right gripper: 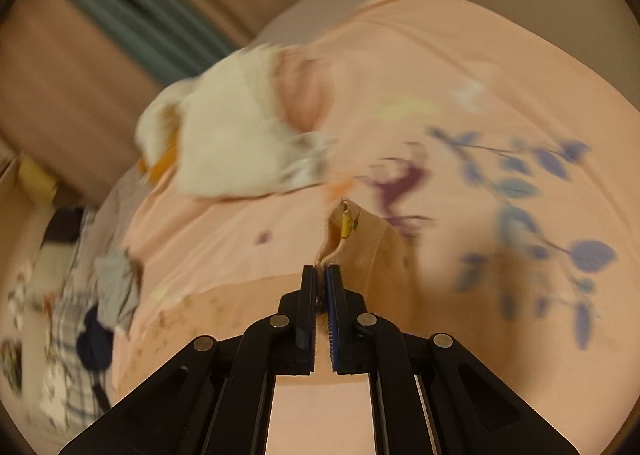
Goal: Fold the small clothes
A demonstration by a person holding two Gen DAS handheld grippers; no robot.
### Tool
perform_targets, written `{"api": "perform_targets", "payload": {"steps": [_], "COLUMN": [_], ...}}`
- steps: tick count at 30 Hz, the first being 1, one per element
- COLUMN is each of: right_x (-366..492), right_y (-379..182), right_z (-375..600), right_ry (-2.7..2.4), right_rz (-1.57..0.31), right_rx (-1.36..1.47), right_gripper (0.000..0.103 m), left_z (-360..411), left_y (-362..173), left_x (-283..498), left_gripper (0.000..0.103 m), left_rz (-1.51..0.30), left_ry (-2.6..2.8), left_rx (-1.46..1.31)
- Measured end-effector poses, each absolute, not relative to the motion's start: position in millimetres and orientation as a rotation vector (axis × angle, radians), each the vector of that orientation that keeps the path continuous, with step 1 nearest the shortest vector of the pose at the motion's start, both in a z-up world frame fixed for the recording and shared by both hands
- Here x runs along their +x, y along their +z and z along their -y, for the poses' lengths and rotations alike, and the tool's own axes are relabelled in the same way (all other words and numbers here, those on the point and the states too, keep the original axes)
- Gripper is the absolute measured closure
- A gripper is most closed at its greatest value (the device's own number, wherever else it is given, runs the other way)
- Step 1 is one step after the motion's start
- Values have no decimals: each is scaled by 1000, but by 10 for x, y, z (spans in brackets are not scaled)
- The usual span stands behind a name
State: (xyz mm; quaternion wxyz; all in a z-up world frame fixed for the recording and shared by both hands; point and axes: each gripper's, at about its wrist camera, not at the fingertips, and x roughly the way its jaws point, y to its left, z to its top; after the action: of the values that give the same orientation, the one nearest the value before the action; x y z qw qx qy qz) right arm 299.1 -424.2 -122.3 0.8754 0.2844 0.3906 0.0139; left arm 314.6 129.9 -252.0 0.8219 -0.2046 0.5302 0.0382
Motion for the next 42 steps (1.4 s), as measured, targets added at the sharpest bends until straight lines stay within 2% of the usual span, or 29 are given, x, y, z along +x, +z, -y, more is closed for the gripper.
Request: {"api": "perform_targets", "payload": {"steps": [6,12,19,25,27,28,29,30,31,32,33,34,36,42], "right_x": [3324,3691,3863,3821,3793,3771,3734,3665,3612,3554,3489,3384,3198,2858], "right_y": [-1175,-1295,-1935,-2261,-2231,-2161,-2079,-1947,-1844,-1745,-1651,-1545,-1427,-1631], "right_z": [3409,2060,755,454,552,644,735,869,1018,1146,1248,1413,1700,2438], "right_ry": [134,348,501,505,490,491,492,486,471,446,412,374,323,91], "right_rz": [-847,-921,-1091,-1187,-1225,-1215,-1188,-1145,-1113,-1087,-1055,-1010,-950,-961], "right_rx": [543,444,364,294,285,291,287,265,237,207,177,154,131,80], "right_gripper": [96,96,96,96,74,71,68,64,58,46,37,36,35,34], "left_z": [-1330,-1270,-1285,-1156,-1134,-1142,-1148,-1151,-1133,-1115,-1084,-1045,-978,-705], "left_y": [-2543,-2534,-2555,-2531,-2516,-2505,-2483,-2462,-2401,-2329,-2245,-2106,-1876,-1670], "left_x": [3097,3090,3041,3030,3044,3050,3063,3066,3076,3078,3070,3055,3035,3338], "left_gripper": [93,93,93,93,93,91,84,70,64,58,56,52,33,31], "left_rz": [-1091,-1071,-1041,-1032,-1036,-1044,-1058,-1071,-1098,-1104,-1090,-1057,-988,-1000], "left_ry": [62,68,53,97,102,103,95,81,56,47,44,50,42,-160], "left_rx": [-444,-409,-436,-355,-335,-338,-342,-343,-352,-357,-351,-335,-348,-547]}}
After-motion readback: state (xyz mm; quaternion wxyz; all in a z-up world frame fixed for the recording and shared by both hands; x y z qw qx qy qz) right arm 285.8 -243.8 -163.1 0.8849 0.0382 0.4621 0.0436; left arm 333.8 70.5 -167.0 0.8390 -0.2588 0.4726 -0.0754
